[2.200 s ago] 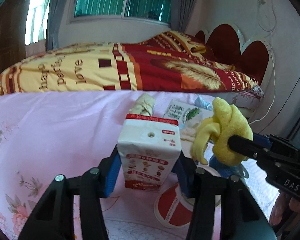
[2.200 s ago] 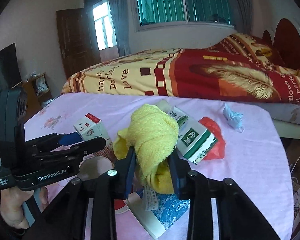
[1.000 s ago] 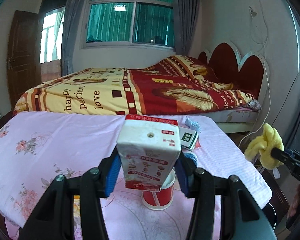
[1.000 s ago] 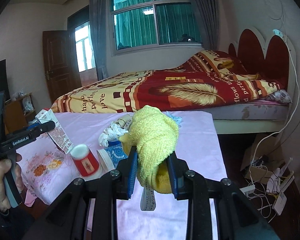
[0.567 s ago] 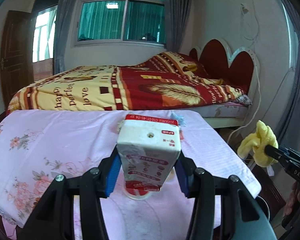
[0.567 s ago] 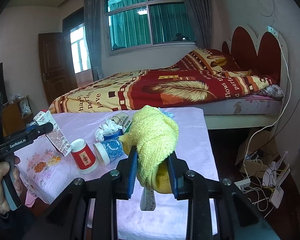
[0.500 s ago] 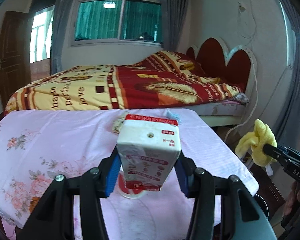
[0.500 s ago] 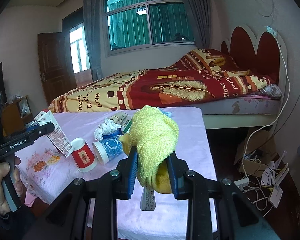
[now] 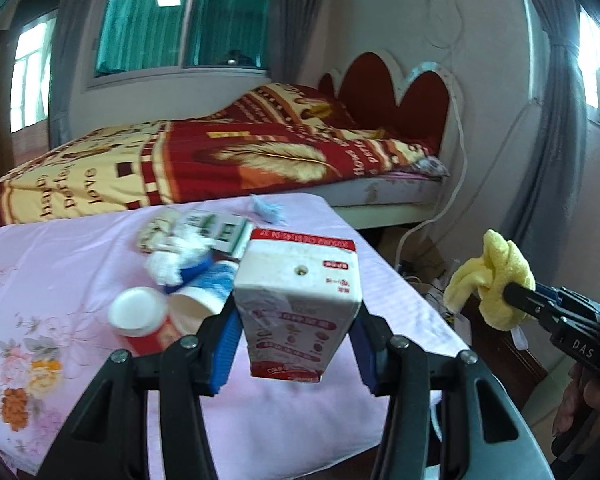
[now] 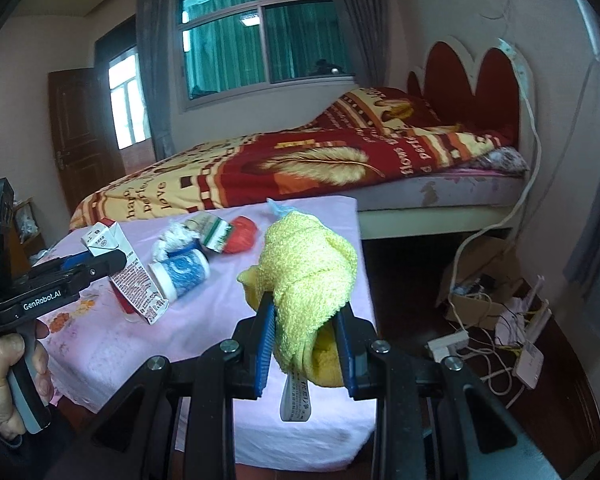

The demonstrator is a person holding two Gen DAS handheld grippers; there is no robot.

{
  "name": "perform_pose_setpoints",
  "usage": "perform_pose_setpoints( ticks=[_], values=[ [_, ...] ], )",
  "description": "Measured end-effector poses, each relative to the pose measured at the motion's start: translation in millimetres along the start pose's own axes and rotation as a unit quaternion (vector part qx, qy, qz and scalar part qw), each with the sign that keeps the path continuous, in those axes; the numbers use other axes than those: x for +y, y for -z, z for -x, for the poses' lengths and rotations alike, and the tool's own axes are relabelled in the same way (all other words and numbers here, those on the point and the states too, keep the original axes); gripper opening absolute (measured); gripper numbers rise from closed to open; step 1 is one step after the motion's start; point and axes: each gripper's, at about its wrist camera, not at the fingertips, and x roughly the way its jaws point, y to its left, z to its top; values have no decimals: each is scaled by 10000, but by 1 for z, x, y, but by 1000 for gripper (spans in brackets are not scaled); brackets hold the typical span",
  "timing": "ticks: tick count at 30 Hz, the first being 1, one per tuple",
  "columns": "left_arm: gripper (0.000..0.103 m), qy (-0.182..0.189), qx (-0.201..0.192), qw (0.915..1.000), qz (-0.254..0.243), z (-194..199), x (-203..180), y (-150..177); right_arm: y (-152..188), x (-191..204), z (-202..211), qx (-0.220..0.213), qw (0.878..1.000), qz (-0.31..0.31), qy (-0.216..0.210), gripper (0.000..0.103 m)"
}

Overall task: Collect trash
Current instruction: 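Carry milk carton in left tool while right tool carries yellow cloth to bucket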

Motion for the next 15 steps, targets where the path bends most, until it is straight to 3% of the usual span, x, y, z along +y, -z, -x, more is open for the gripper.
perform_pose_setpoints(
  ticks=[15],
  values=[
    [51,863,214,9945,-545,-14,-97,12,38,-71,54,46,9966,-415,706,30]
  ],
)
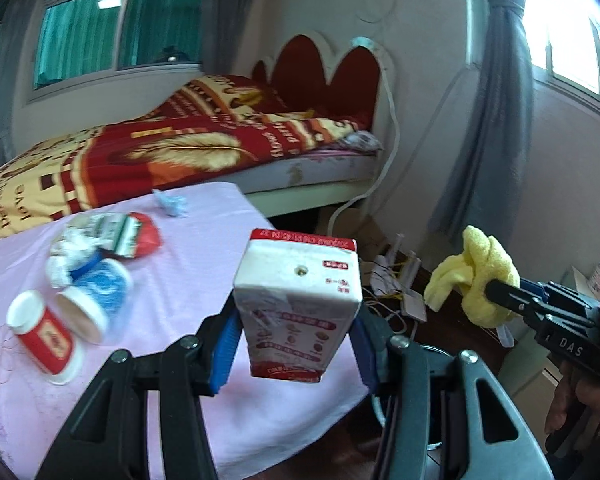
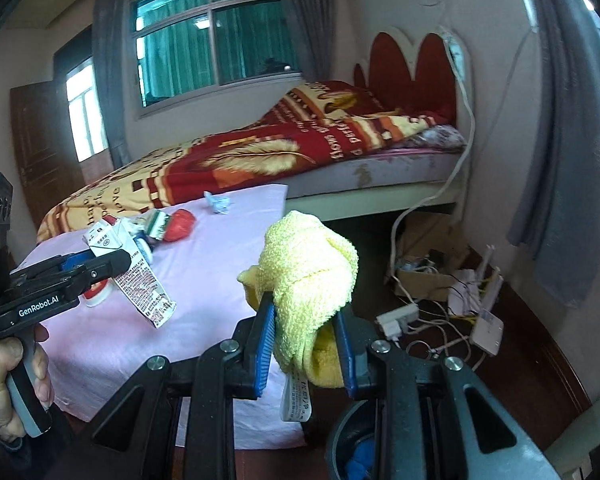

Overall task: Collect trash
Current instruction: 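Carry milk carton in left tool while right tool carries yellow cloth to bucket, then open both tools over the bucket, dropping carton and yellow cloth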

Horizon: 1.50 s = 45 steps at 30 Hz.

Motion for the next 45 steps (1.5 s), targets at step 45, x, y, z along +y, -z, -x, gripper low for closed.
perform_pose_setpoints(
  ticks=[45],
  values=[
    [51,1790,1999,9599,-807,-139,-158,108,168,-145,-38,1983,9767,-678,469,30]
  ],
)
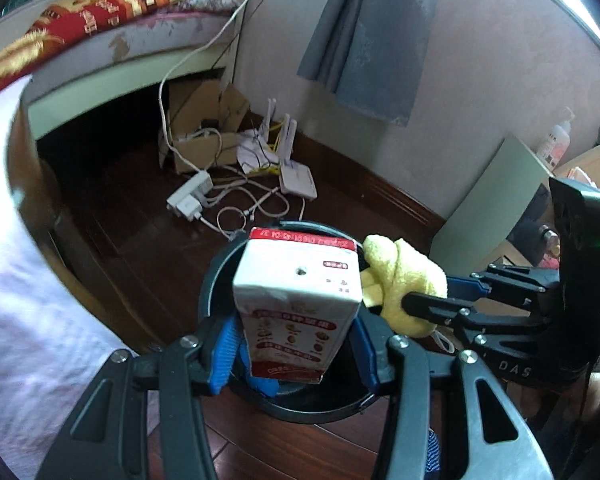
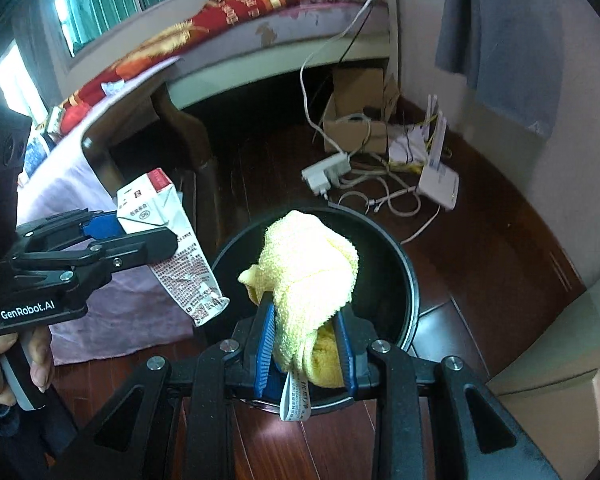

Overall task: Collect trash
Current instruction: 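Open both tools over the bucket, dropping carton and yellow cloth, then move both tools back toward the cups on the bed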

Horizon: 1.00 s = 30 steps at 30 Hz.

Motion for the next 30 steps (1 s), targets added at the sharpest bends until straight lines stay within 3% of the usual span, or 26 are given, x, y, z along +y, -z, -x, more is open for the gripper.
perform_pose_setpoints(
  ticks=[2,3,4,5,6,7,8,14,23,30],
  values=[
    [52,124,127,9998,81,-12,2,2,1,1,-11,113,9999,99,17,31],
    [53,199,150,9996,131,-17,4,3,1,2,-17,135,9997,172,50,38],
    [65,89,222,9996,171,-23,5,4,2,4,-23,168,9993,277,201,50],
    [81,-8,280,9994,203,-27,7,5,5,3,-31,284,9978,333,494,85],
    [87,-65,268,9993,250,-27,9,7,9,1,-36,336,9969,331,626,95],
    [98,-185,287,9991,268,-27,12,9,11,-2,-38,372,9968,299,648,95],
    [102,-307,305,9987,274,-26,15,12,14,-5,-39,435,9959,238,754,95],
    [103,-738,249,9963,352,-15,27,23,12,-16,-27,324,9948,8,967,103],
    [103,-1004,92,9944,311,9,23,22,4,1,7,-32,9941,7,1085,103],
    [103,-1095,-165,9935,277,45,12,18,-11,18,48,-674,9889,-49,1324,103]
  ],
)
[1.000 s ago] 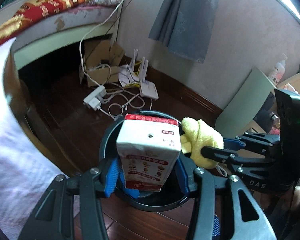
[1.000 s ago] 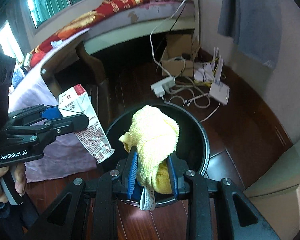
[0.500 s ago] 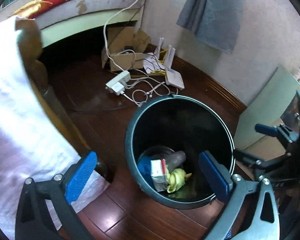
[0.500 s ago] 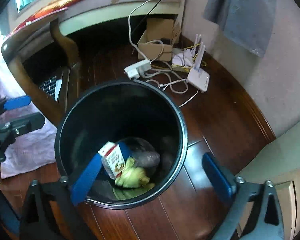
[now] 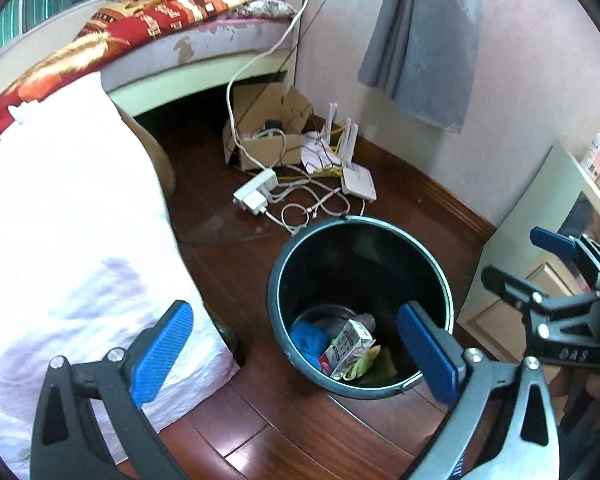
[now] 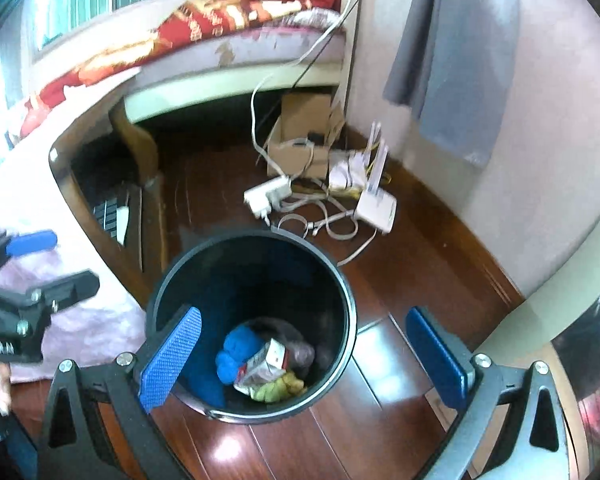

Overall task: Collect trash
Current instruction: 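Move both tools back toward the cups on the bed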

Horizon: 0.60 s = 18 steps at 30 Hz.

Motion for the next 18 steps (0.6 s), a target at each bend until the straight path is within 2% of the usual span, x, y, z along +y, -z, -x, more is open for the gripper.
perform_pose_setpoints(
  ticks=[6,13,16,18],
  values=[
    [103,-129,-361,9993,-43,43,6,-7,-18,12,37,-506,9986,-117,28,103],
    [103,-322,-769,9965,80,83,30,-12,-32,38,63,-935,9954,-197,-101,103],
    [103,-426,-900,9948,200,97,44,-10,-36,48,76,-1431,9891,-277,-228,103],
    [103,-579,-971,9931,295,106,58,-6,-43,60,79,-1463,9881,-176,-433,103]
  ],
)
